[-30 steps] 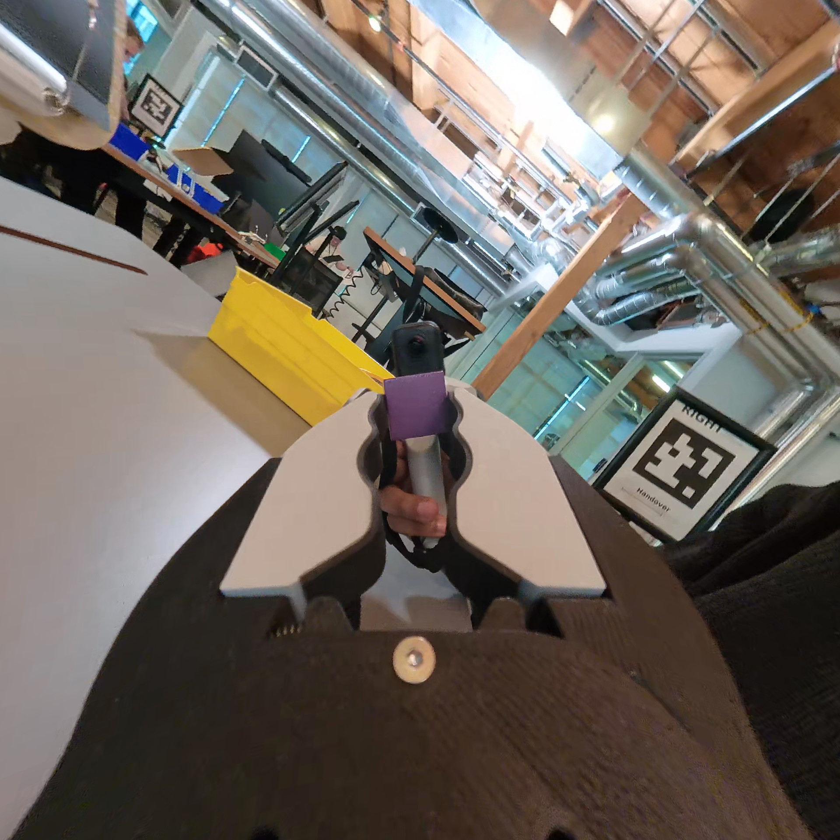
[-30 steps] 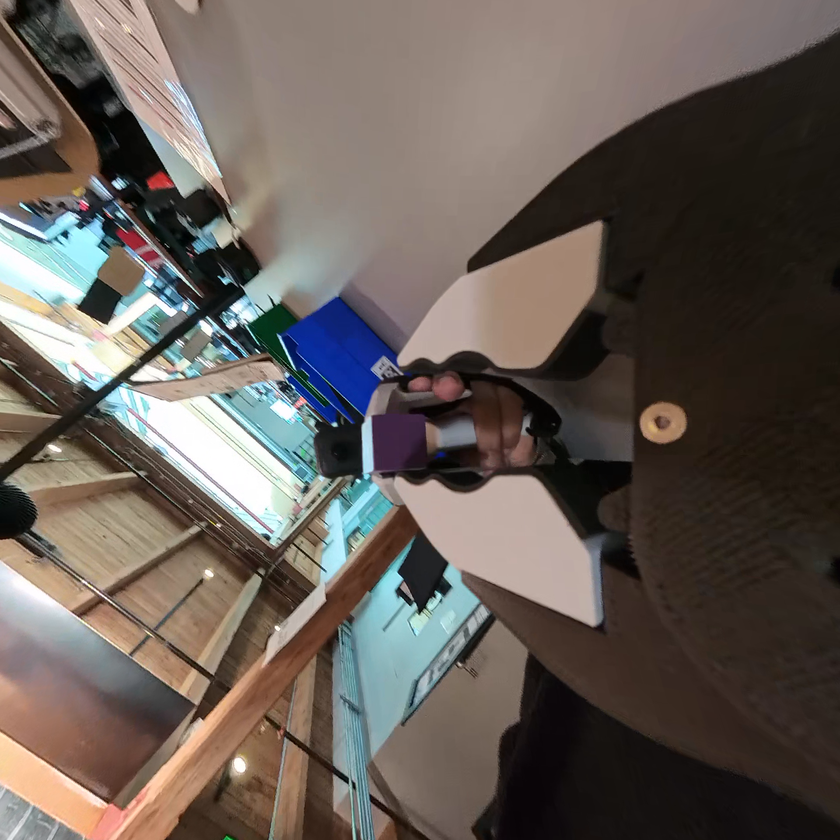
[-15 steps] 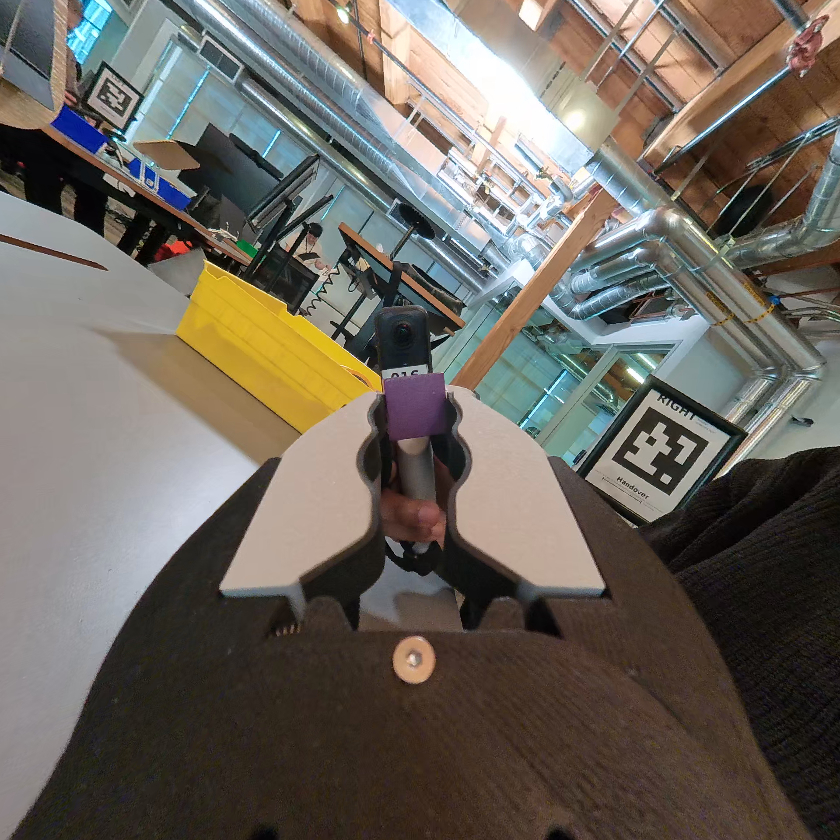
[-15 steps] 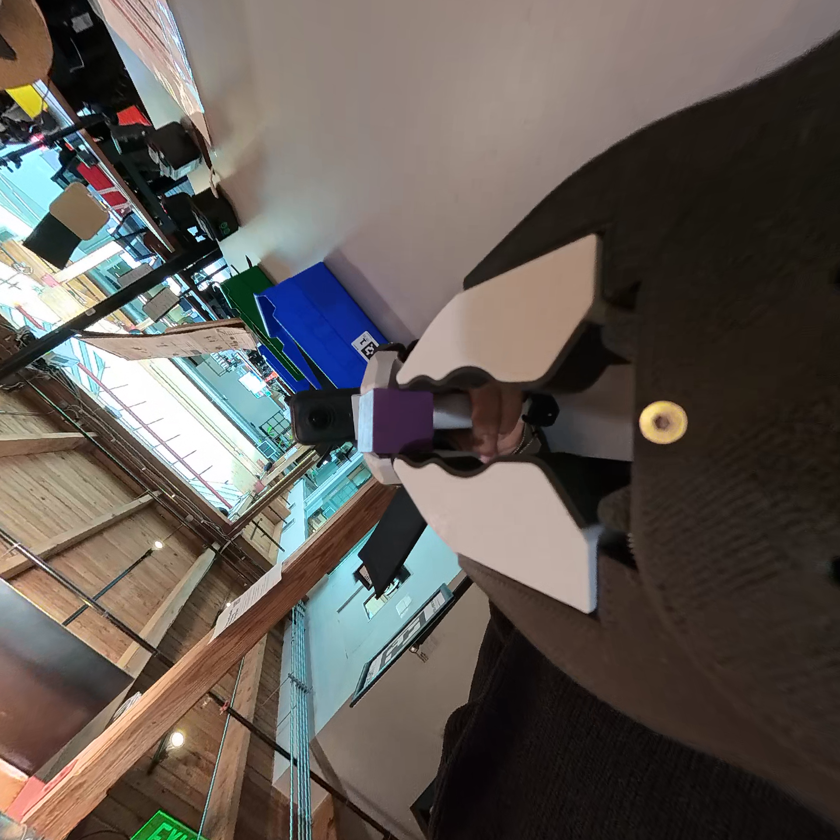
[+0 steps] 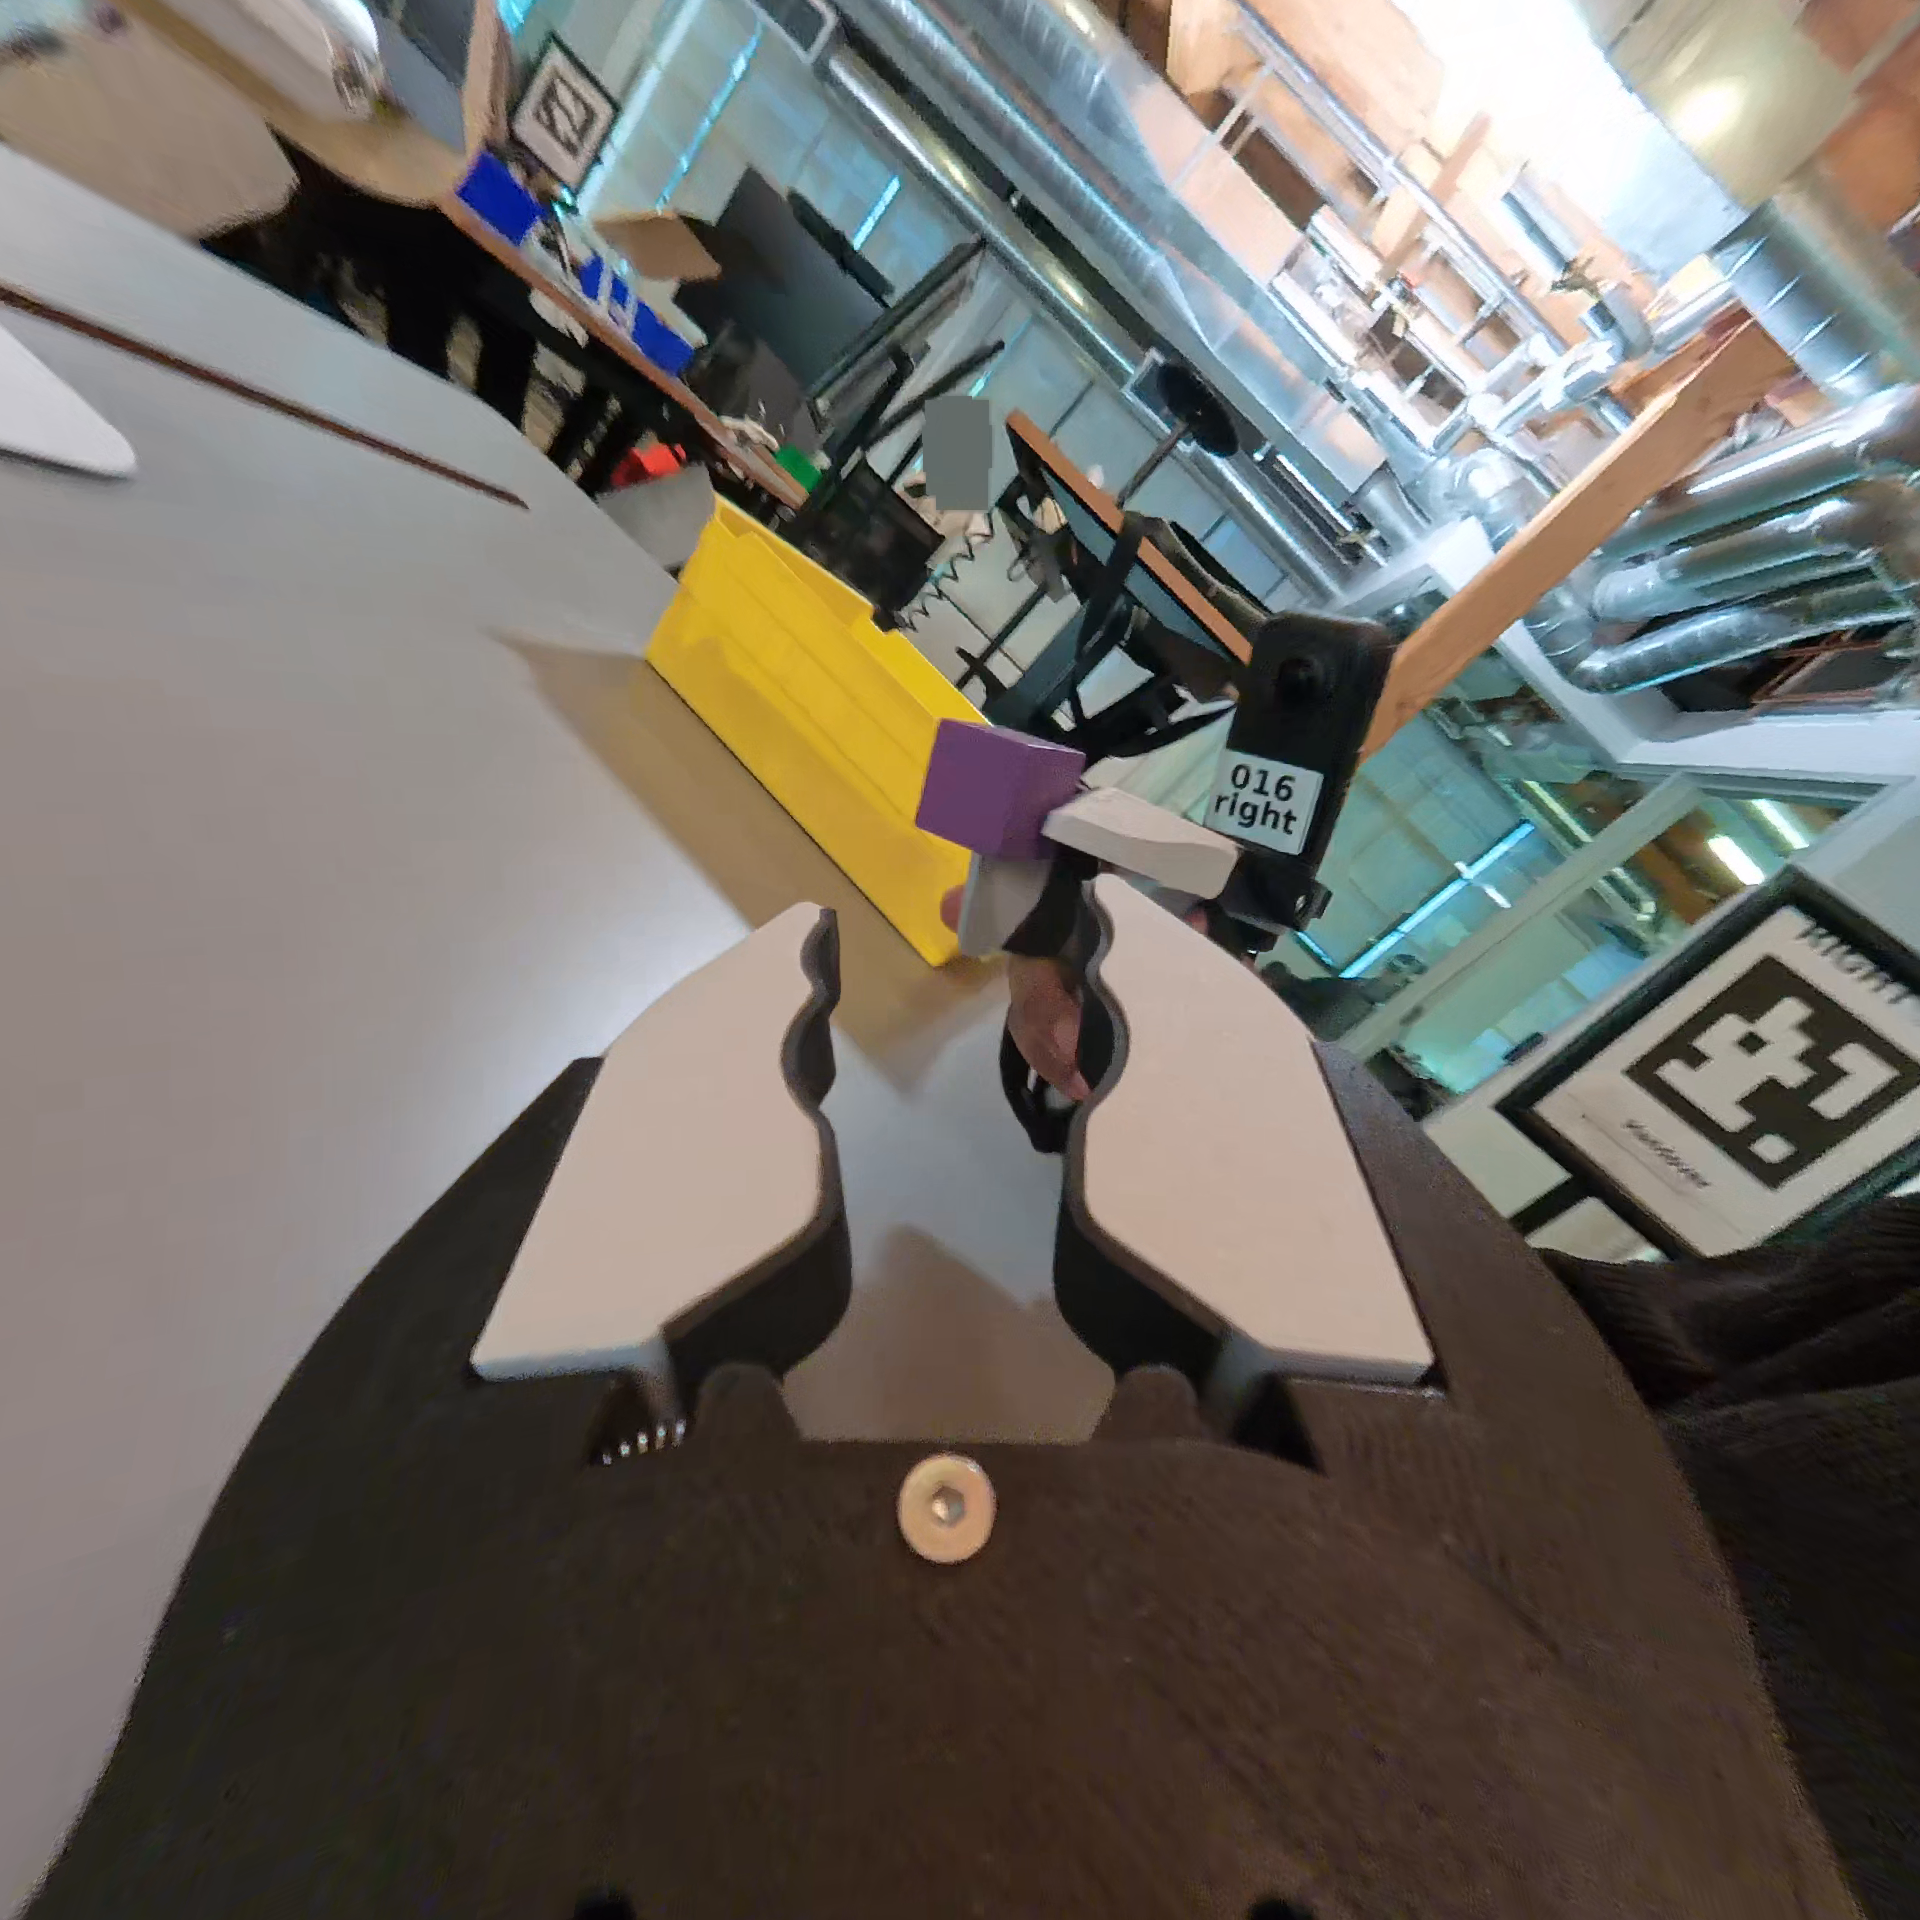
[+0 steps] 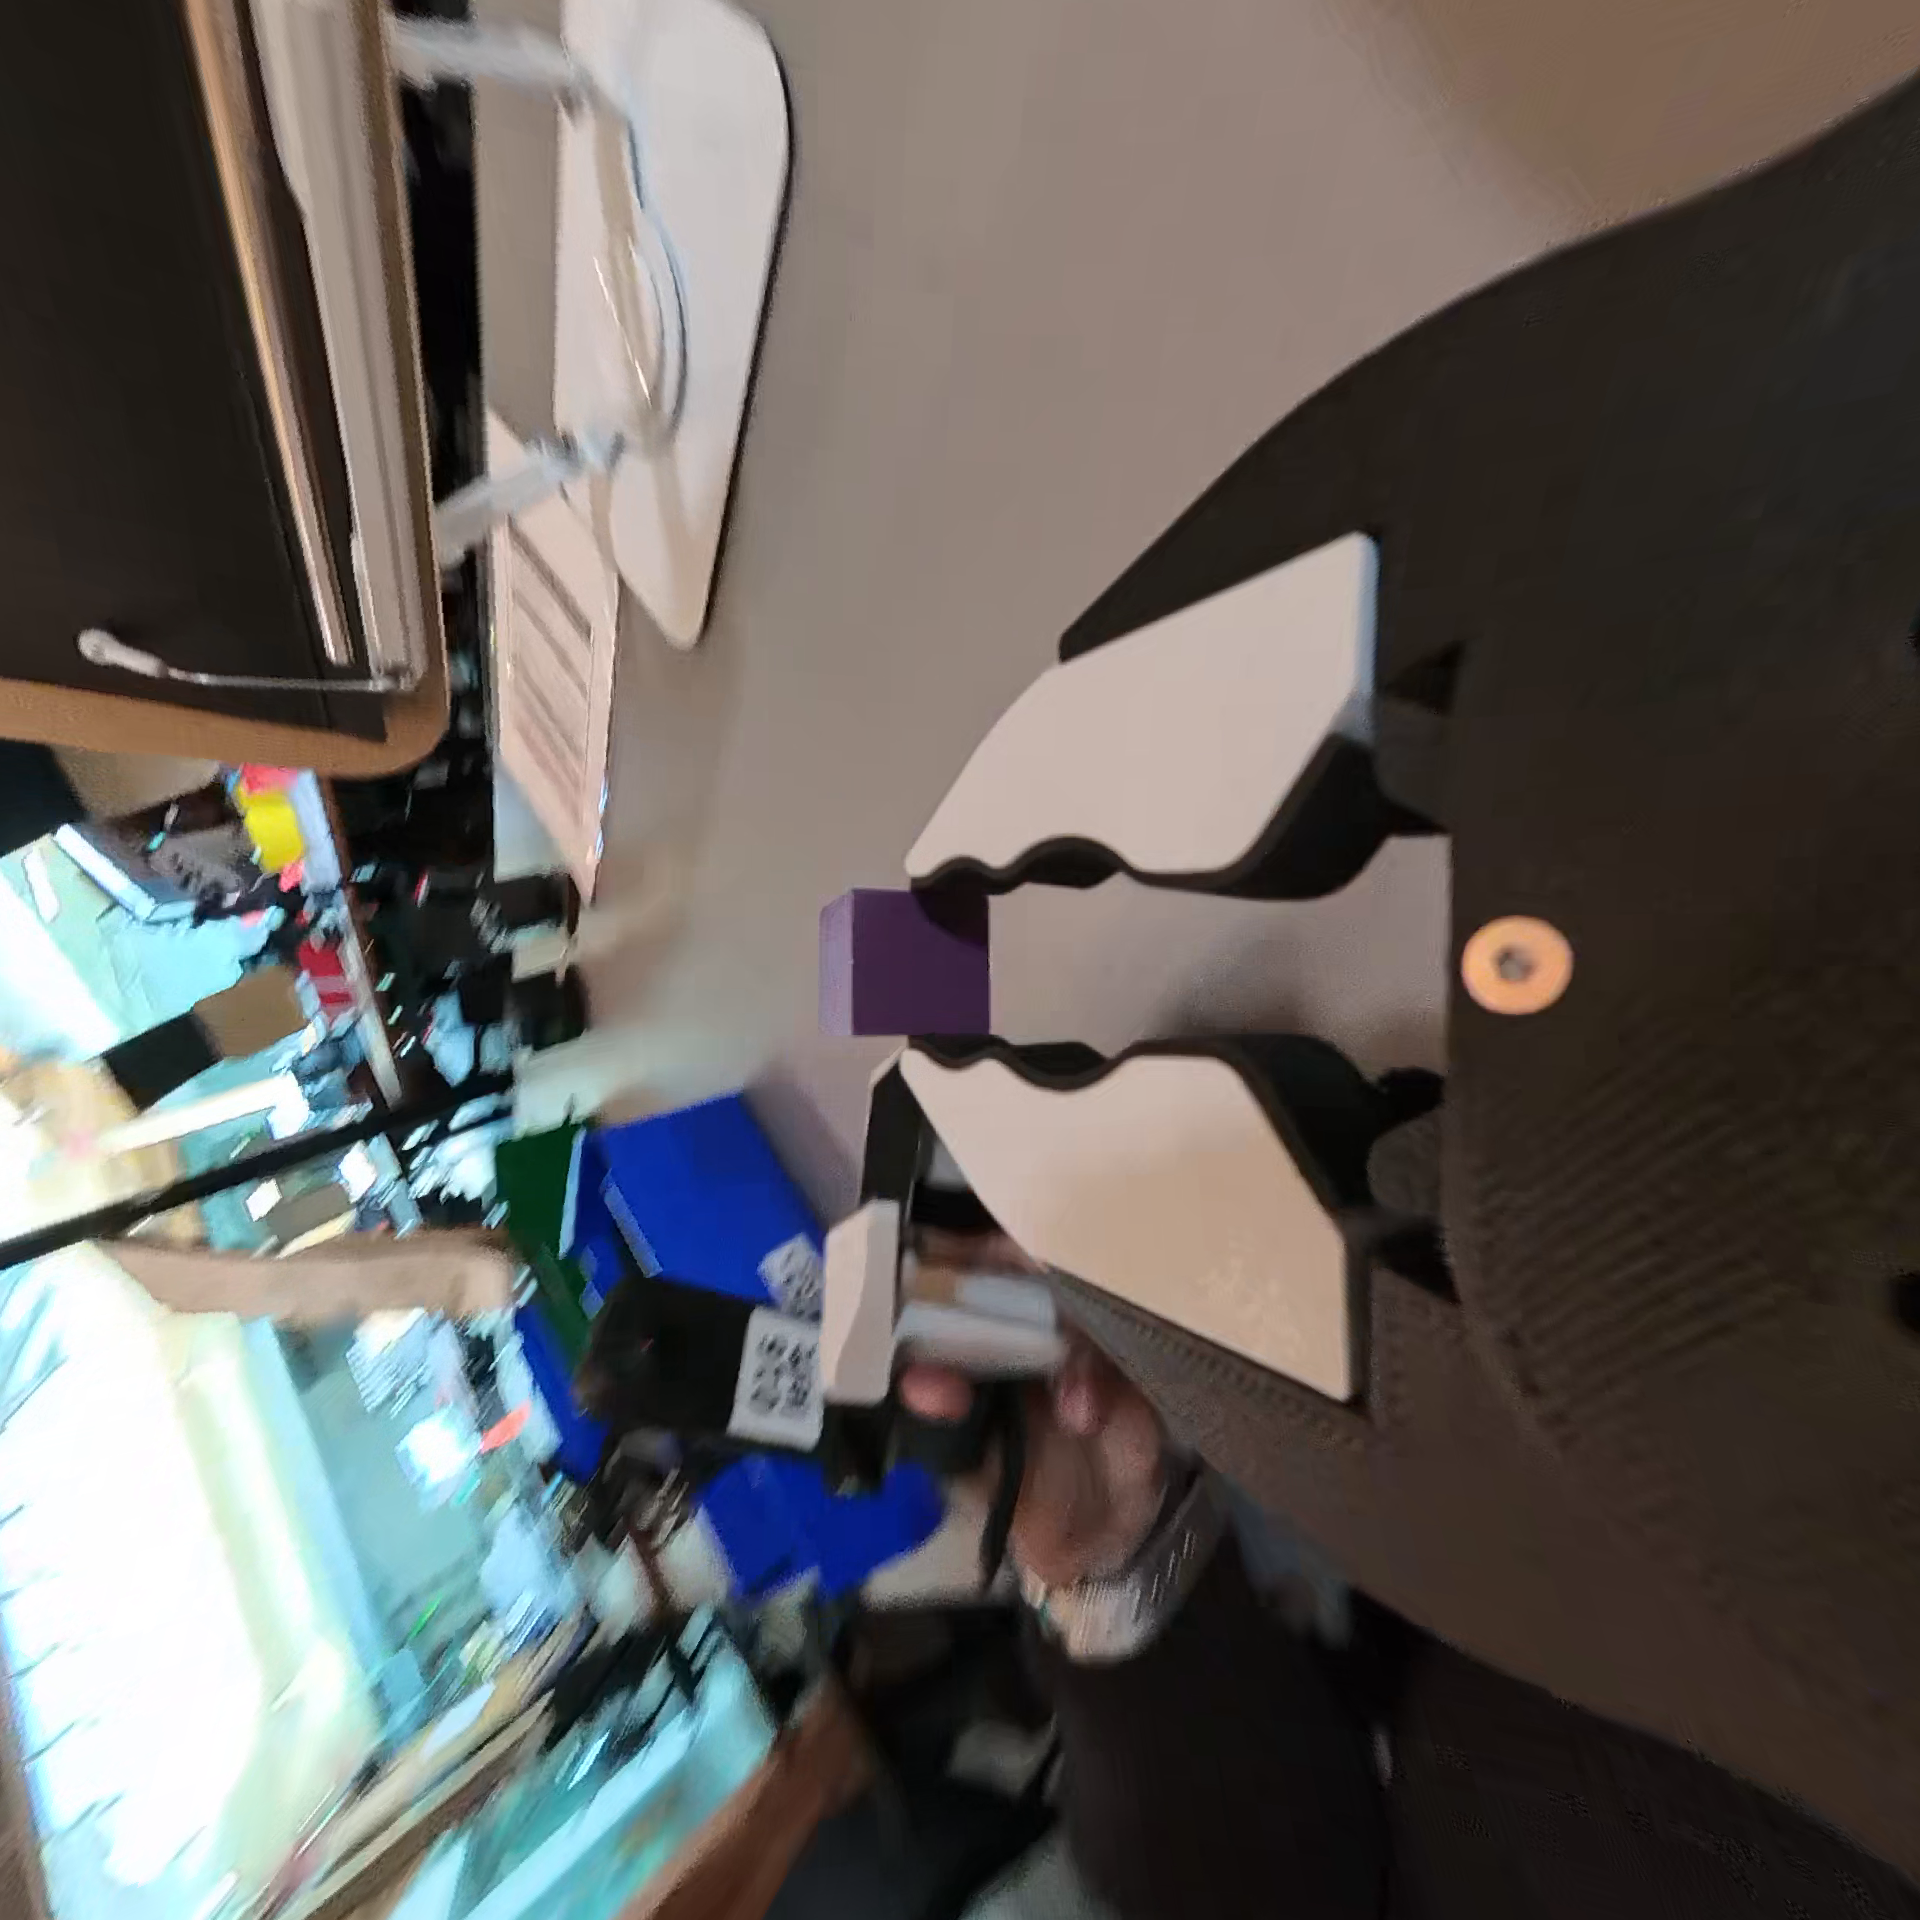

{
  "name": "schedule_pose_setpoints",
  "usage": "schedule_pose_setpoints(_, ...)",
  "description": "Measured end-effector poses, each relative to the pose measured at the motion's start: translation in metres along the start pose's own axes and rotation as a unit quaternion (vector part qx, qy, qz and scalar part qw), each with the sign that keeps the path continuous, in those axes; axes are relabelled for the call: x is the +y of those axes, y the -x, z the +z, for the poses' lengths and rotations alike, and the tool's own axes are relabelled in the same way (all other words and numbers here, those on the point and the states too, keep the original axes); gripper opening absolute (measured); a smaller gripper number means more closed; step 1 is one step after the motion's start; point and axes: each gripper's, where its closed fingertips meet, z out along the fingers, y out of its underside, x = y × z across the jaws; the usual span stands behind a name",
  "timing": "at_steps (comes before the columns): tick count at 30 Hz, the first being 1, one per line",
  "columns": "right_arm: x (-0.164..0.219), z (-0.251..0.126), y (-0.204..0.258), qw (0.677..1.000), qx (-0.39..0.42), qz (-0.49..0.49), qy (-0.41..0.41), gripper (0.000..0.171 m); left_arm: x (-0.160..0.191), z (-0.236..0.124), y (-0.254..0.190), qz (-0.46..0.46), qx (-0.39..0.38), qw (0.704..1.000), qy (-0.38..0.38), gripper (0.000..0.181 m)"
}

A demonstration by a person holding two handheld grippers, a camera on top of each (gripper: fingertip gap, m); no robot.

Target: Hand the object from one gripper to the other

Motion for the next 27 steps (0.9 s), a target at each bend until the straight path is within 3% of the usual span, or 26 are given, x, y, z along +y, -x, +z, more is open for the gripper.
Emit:
schedule_pose_setpoints(7, 0.030, 0.012, -0.002, 0.960, 0.112, -0.226, 0.120, 0.026, 0.012, 0.006, 0.004, -0.042, -0.005, 0.999, 0.018, 0.049)
schedule_pose_setpoints(15, 0.060, 0.025, 0.008, 0.857, 0.150, -0.443, 0.216, 0.026, 0.035, 0.005, 0.030, 0.042, -0.122, 0.986, 0.110, 0.054)
schedule_pose_setpoints(22, 0.070, 0.026, 0.016, 0.799, 0.146, -0.533, 0.236, 0.026, 0.051, 0.003, 0.035, 0.095, -0.147, 0.969, 0.176, 0.036)
schedule_pose_setpoints(27, 0.069, 0.026, 0.015, 0.798, 0.144, -0.540, 0.227, 0.026, 0.051, 0.003, 0.034, 0.112, -0.146, 0.966, 0.181, 0.031)
